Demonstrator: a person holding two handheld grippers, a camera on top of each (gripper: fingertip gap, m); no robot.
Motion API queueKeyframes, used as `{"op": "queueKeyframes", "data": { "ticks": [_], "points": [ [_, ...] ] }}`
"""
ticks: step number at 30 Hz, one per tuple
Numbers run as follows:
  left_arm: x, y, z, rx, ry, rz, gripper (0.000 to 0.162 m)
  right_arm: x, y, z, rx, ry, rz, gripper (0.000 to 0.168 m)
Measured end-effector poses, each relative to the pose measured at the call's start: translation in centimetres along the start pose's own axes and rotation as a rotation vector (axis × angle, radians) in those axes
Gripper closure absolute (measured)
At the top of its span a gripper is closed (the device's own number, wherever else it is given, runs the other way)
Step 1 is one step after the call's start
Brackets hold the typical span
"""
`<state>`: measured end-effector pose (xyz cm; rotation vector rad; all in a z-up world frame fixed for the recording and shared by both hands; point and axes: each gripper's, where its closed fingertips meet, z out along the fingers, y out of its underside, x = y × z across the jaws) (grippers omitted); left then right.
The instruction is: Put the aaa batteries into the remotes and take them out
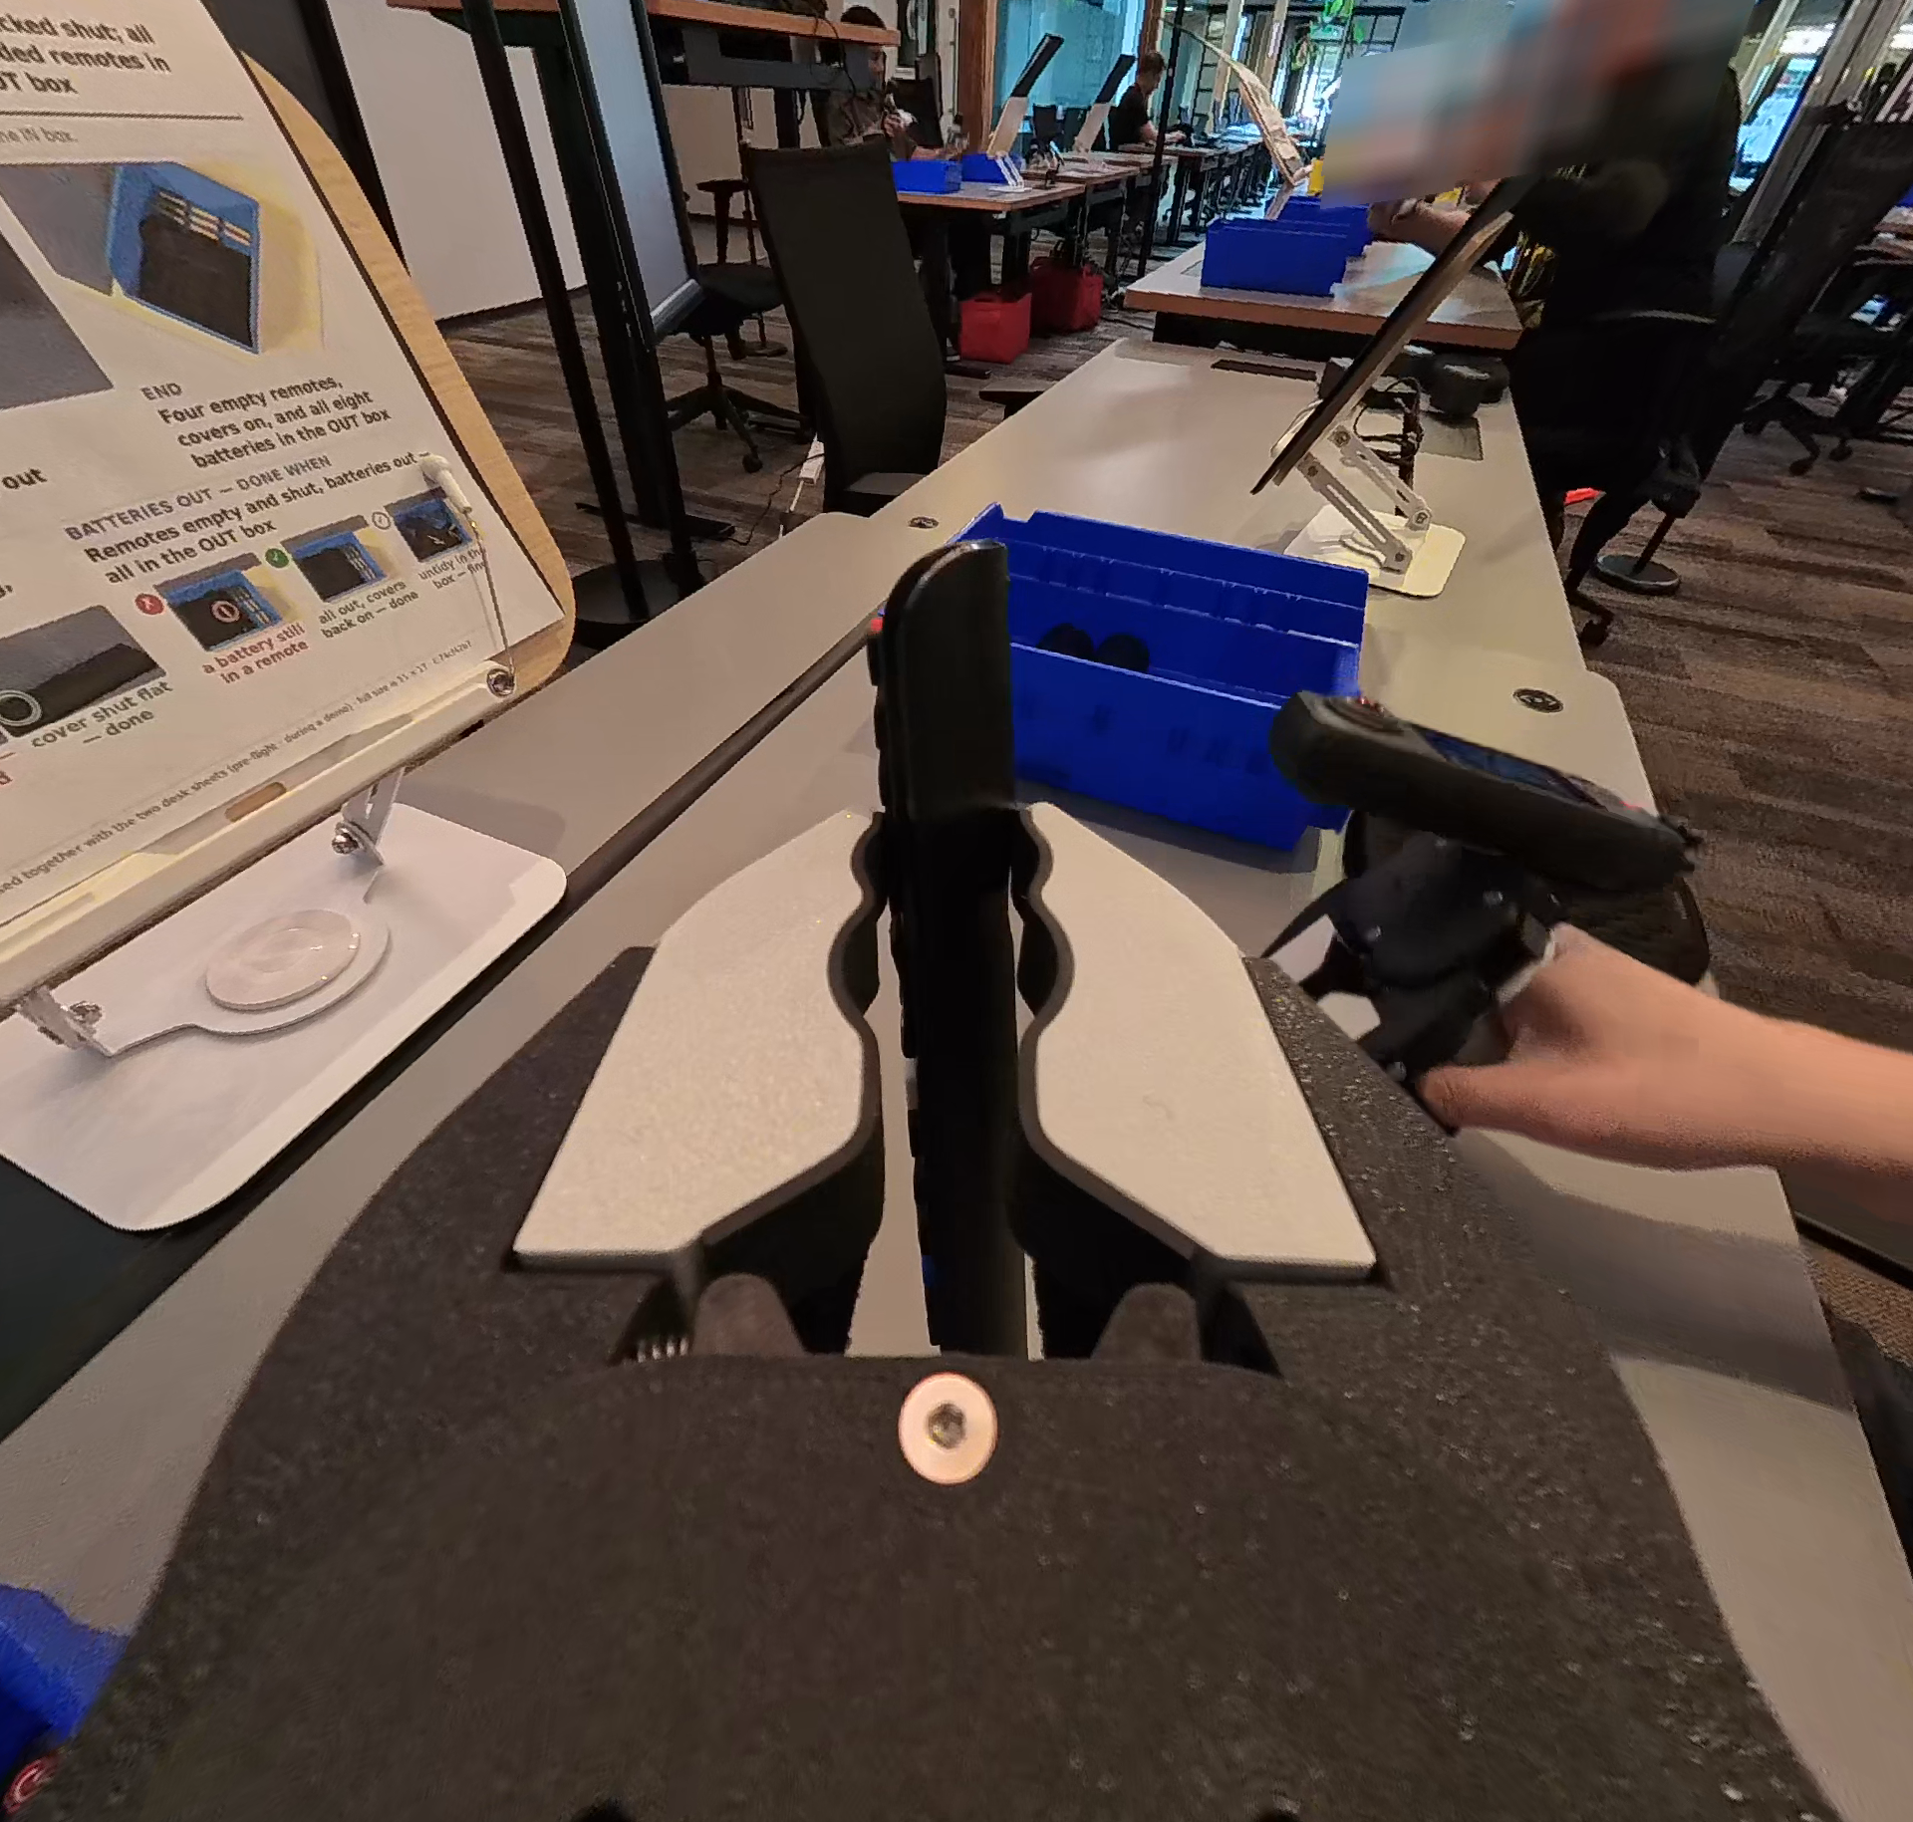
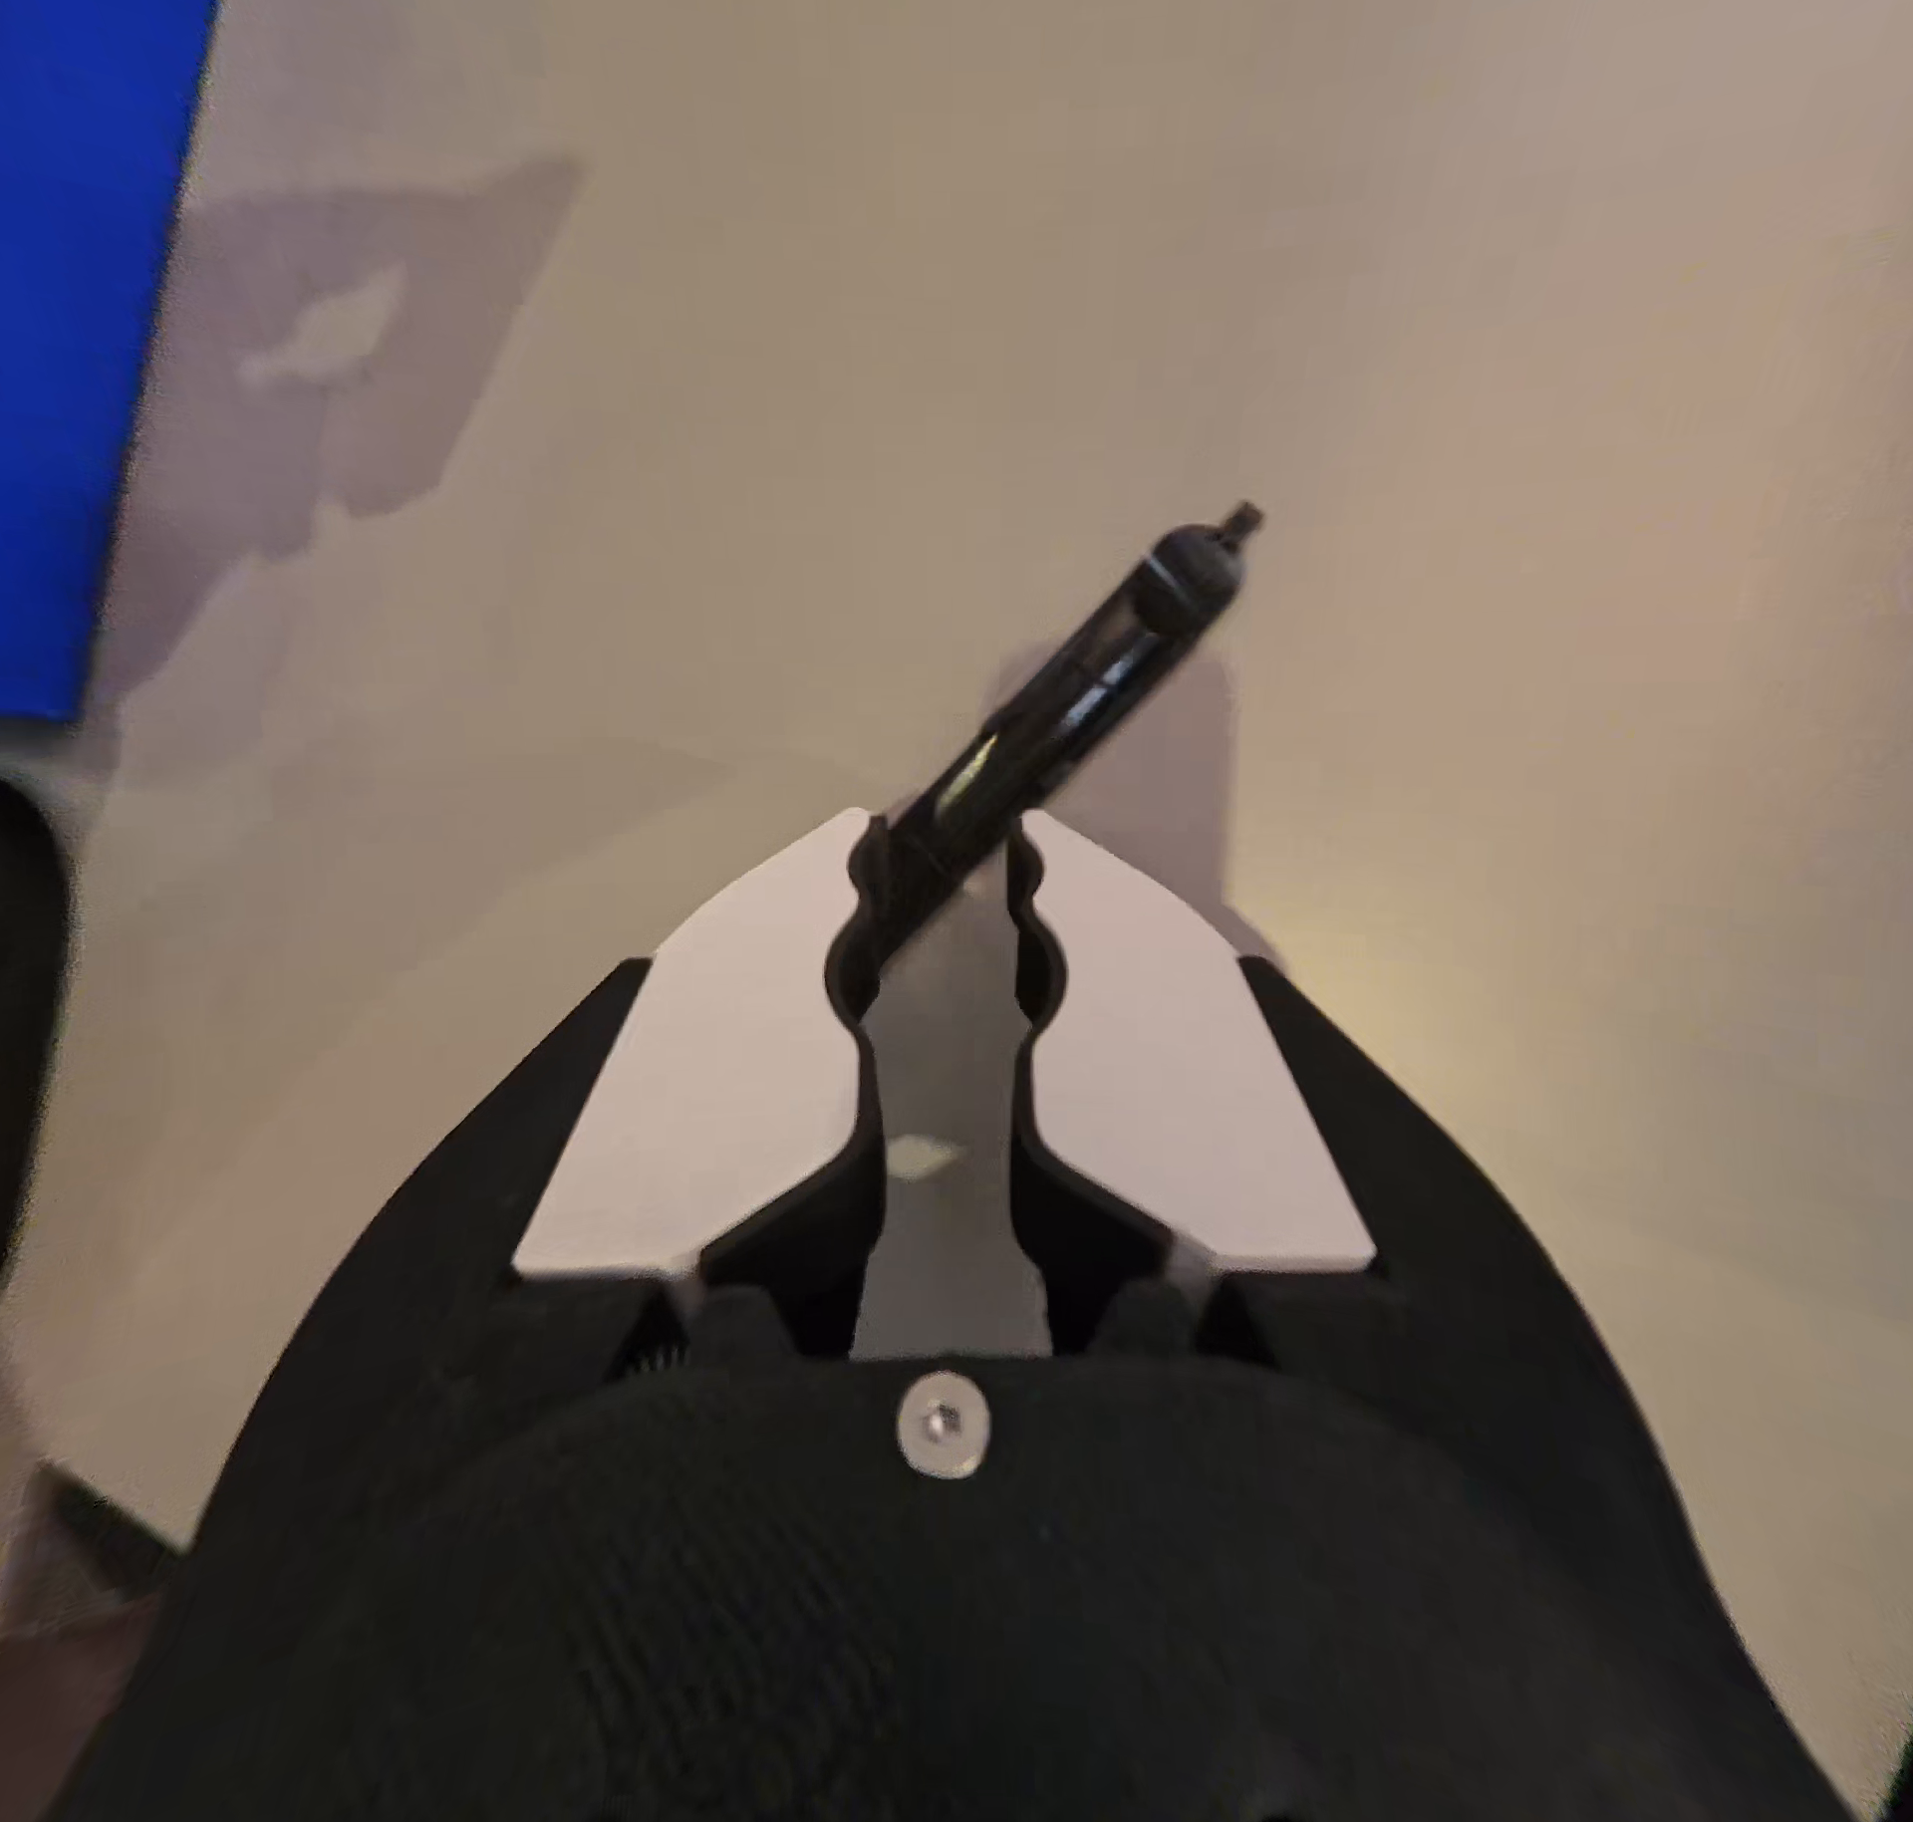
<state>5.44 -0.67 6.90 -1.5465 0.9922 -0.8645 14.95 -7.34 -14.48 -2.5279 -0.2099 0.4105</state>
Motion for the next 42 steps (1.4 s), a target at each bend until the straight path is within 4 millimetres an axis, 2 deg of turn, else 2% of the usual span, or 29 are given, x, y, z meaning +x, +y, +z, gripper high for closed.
{"op": "queueKeyframes", "data": {
  "ticks": [2, 4, 9, 15, 21, 24, 25, 27, 32, 36, 39, 42],
  "points": [
    [0.1, 0.0, 0.0, 0.001, 0.006, -0.002, 0.140, -0.4, 0.0, 0.2, -0.034, 0.116, -0.099, 0.144],
    [0.2, 0.0, 0.1, 0.001, 0.012, -0.007, 0.140, 0.2, -0.1, 0.5, -0.066, 0.217, -0.145, 0.137],
    [0.4, -0.1, 0.1, 0.008, 0.031, -0.025, 0.140, 0.3, 1.2, 1.9, -0.185, 0.244, -0.073, 0.129],
    [1.3, -0.3, 0.4, 0.018, 0.075, -0.034, 0.140, 0.4, 1.0, 1.8, -0.249, 0.362, -0.142, 0.131],
    [2.5, -1.3, -0.2, 0.049, 0.115, -0.021, 0.140, 1.9, 1.7, 0.9, -0.276, 0.405, -0.135, 0.149],
    [2.8, -1.8, -0.6, 0.067, 0.132, -0.020, 0.140, 2.8, 2.1, 0.4, -0.275, 0.426, -0.171, 0.152],
    [2.8, -2.0, -0.8, 0.074, 0.133, -0.021, 0.140, 2.9, 2.2, 0.4, -0.267, 0.419, -0.194, 0.160],
    [2.9, -2.3, -1.1, 0.086, 0.140, -0.024, 0.140, 3.1, 2.2, 0.3, -0.240, 0.405, -0.234, 0.163],
    [2.8, -2.6, -1.5, 0.101, 0.145, -0.030, 0.140, 2.7, 2.2, -0.1, -0.199, 0.278, -0.245, 0.165],
    [2.9, -2.6, -1.5, 0.098, 0.146, -0.027, 0.140, -0.8, 2.0, -0.9, -0.146, -0.135, 0.043, 0.165],
    [3.1, -2.5, -1.2, 0.091, 0.152, -0.025, 0.139, -1.3, 1.6, -1.9, -0.105, -0.410, 0.306, 0.165],
    [3.4, -2.3, -0.9, 0.082, 0.155, -0.019, 0.139, -0.5, 2.7, -2.0, -0.100, -0.498, 0.398, 0.166]
  ]
}}
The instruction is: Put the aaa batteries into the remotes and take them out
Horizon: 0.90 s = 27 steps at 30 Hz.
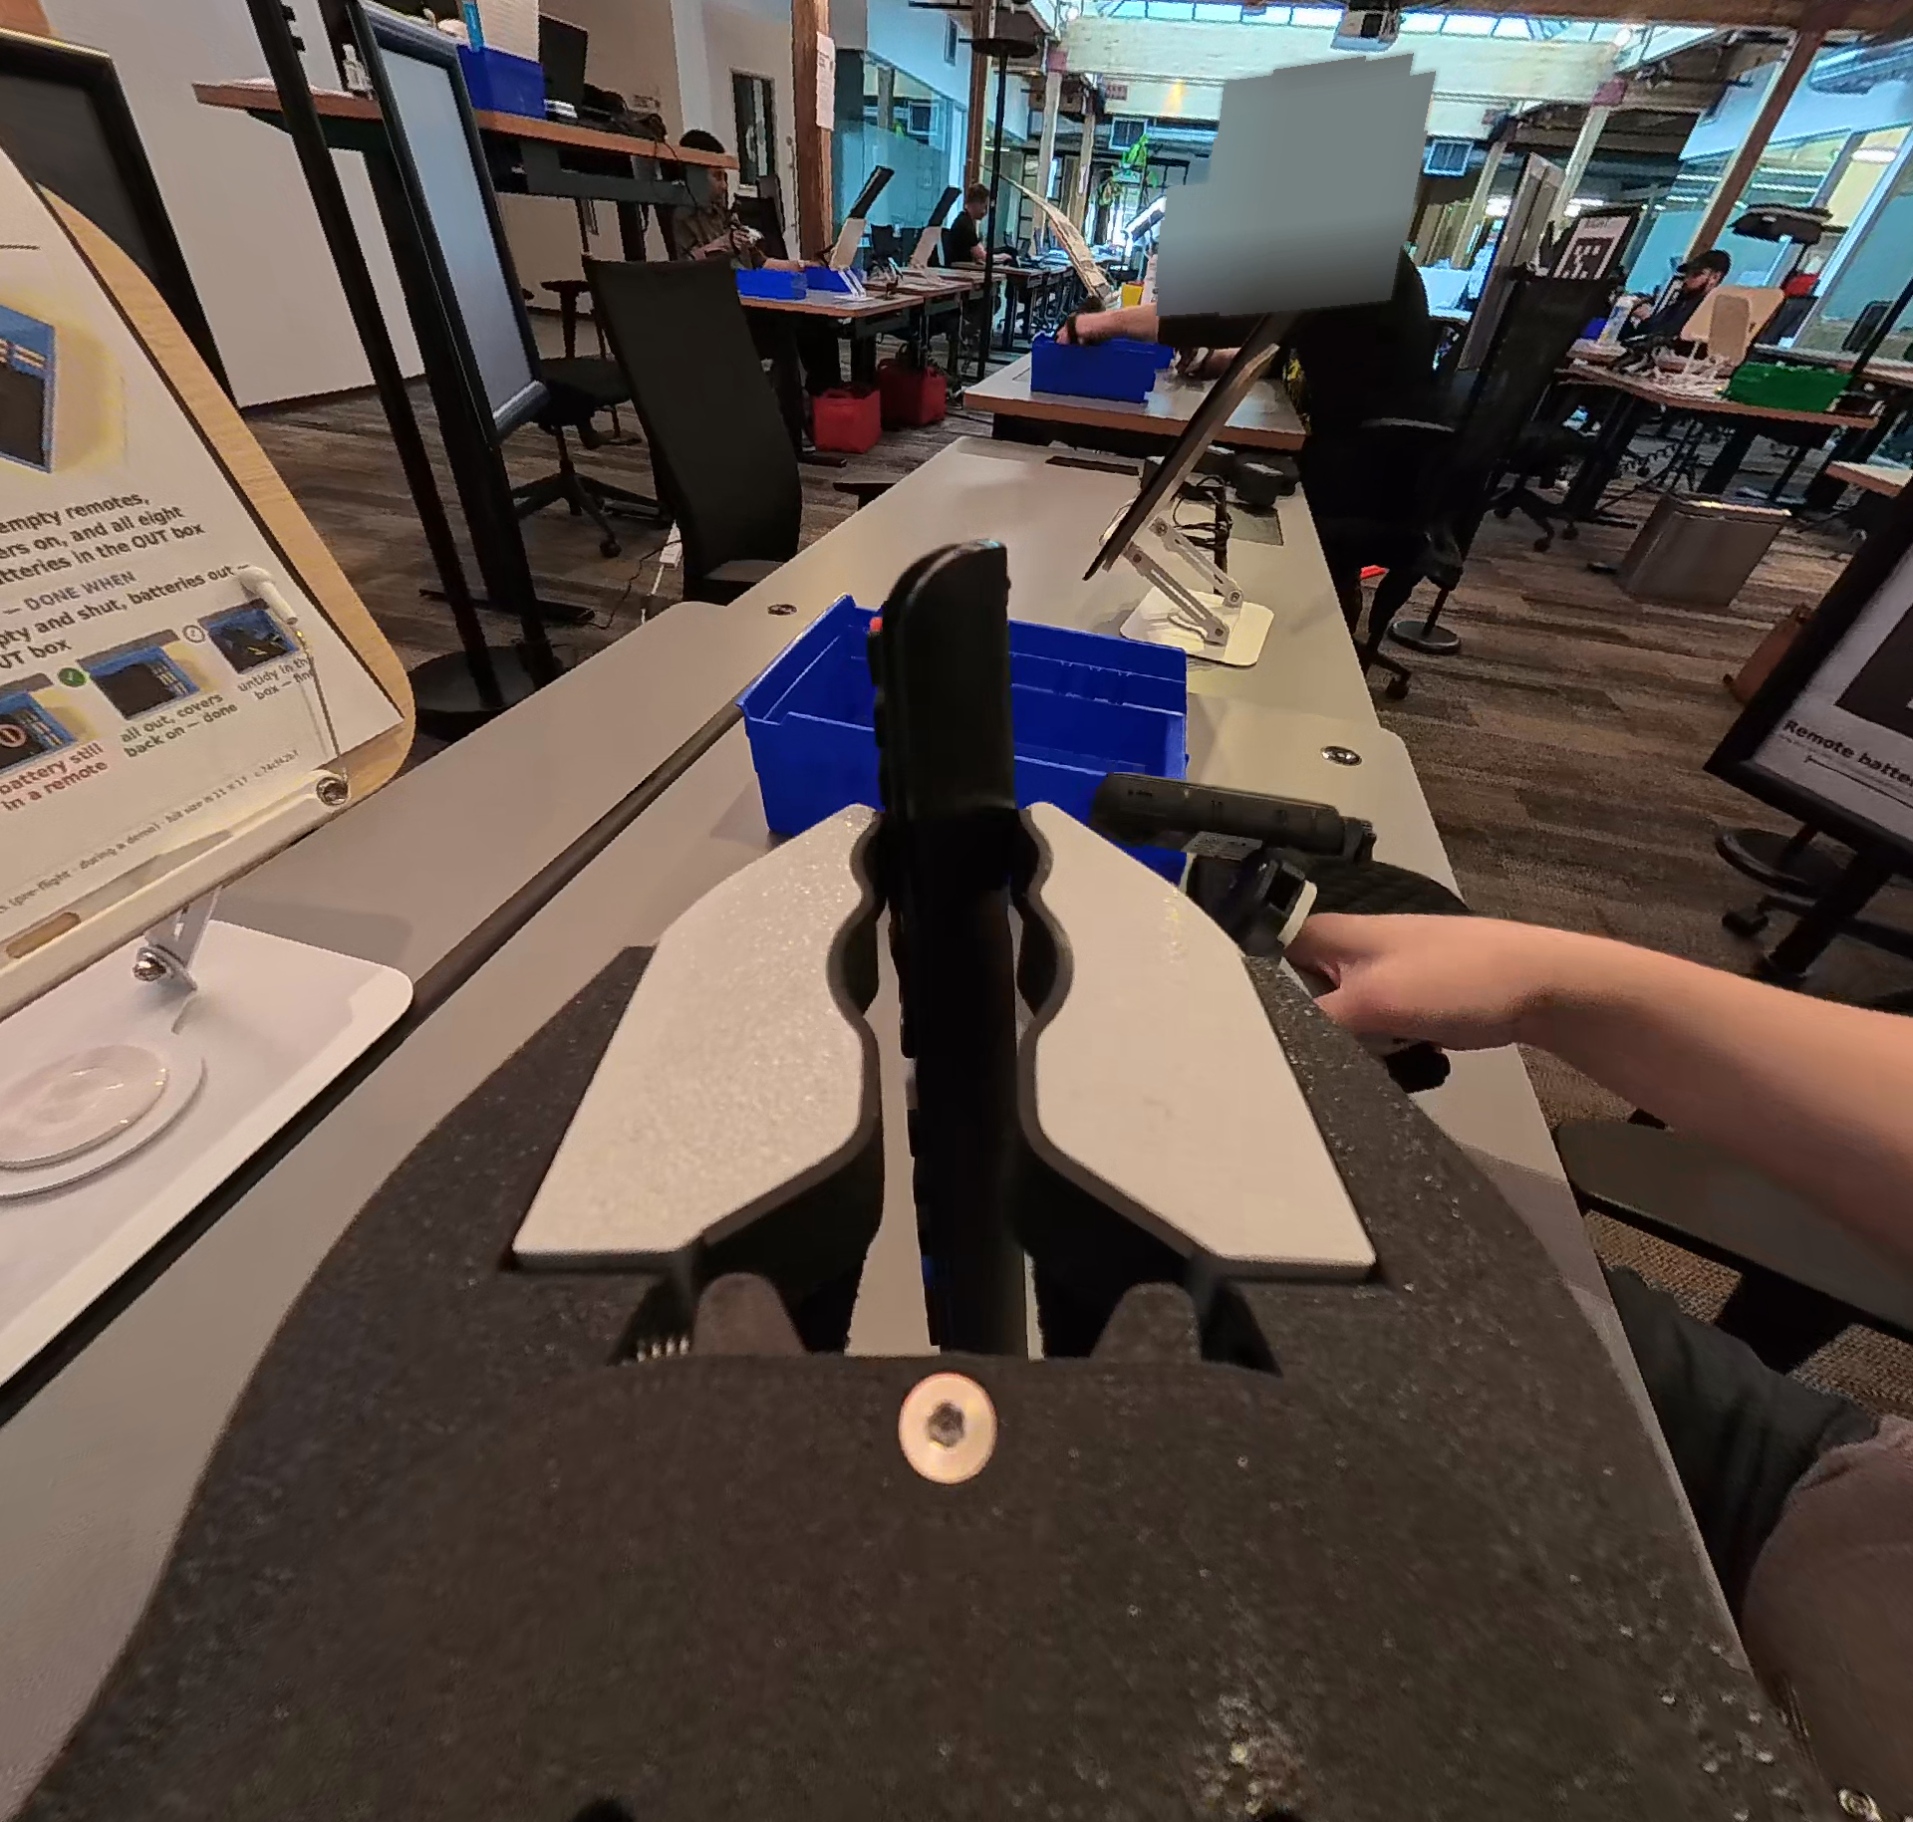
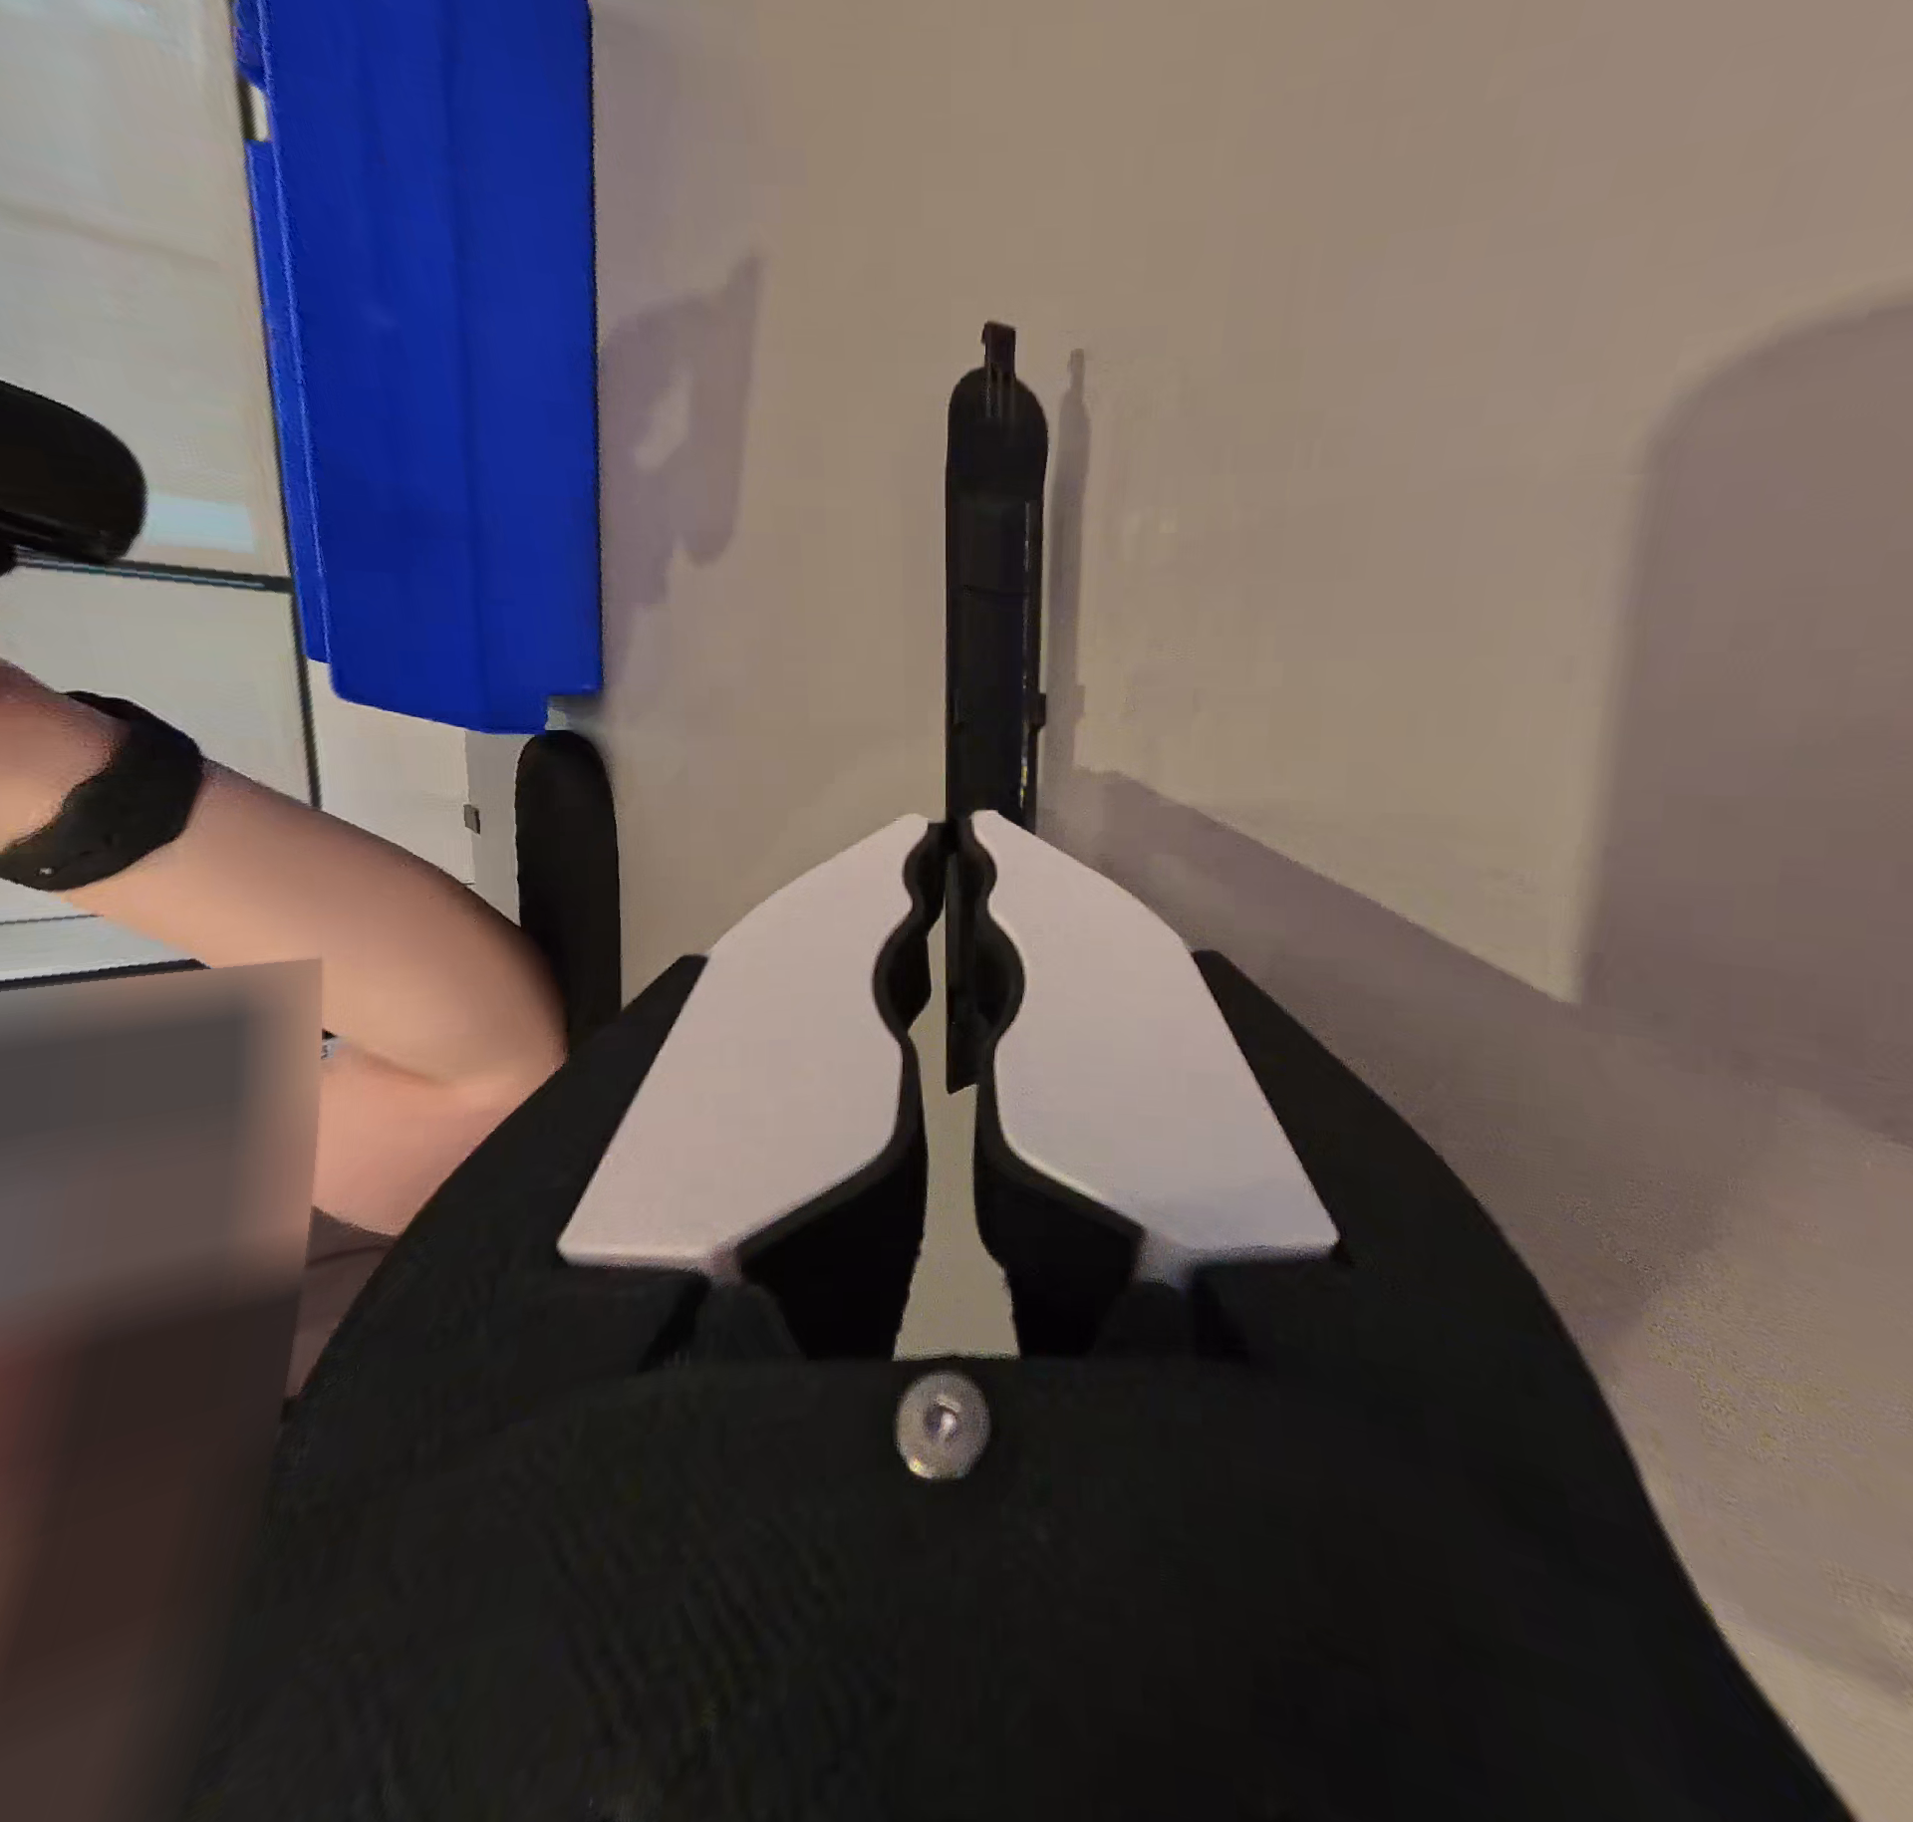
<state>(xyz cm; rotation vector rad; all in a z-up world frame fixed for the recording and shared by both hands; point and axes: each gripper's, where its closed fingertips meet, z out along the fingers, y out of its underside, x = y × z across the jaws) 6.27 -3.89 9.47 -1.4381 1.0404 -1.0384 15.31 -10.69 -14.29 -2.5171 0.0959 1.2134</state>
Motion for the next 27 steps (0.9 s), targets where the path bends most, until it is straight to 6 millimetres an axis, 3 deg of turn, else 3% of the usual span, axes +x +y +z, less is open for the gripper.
{"op": "queueKeyframes", "data": {
  "ticks": [4, 12, 17, 20, 23, 27],
  "points": [
    [0.2, 0.2, 0.4, -0.011, 0.001, 0.009, 0.140, 0.8, 0.5, -0.3, 0.020, -0.019, 0.010, 0.165],
    [0.5, 0.5, 0.9, -0.021, 0.010, 0.007, 0.139, 3.6, 0.0, -1.4, 0.016, 0.175, -0.112, 0.162],
    [0.6, 0.7, 1.1, -0.030, 0.013, 0.011, 0.139, 3.3, 0.0, -1.1, 0.026, 0.102, -0.102, 0.167],
    [0.7, 0.6, 1.1, -0.027, 0.016, 0.012, 0.139, 2.3, -0.5, -1.2, 0.064, 0.120, -0.241, 0.163],
    [0.7, 0.6, 1.0, -0.026, 0.016, 0.012, 0.139, 2.0, -1.5, -2.2, 0.129, 0.322, -0.489, 0.148],
    [0.7, 0.5, 1.0, -0.025, 0.017, 0.011, 0.139, 2.8, -0.7, -2.0, 0.095, 0.568, -0.674, 0.131]
  ]
}}
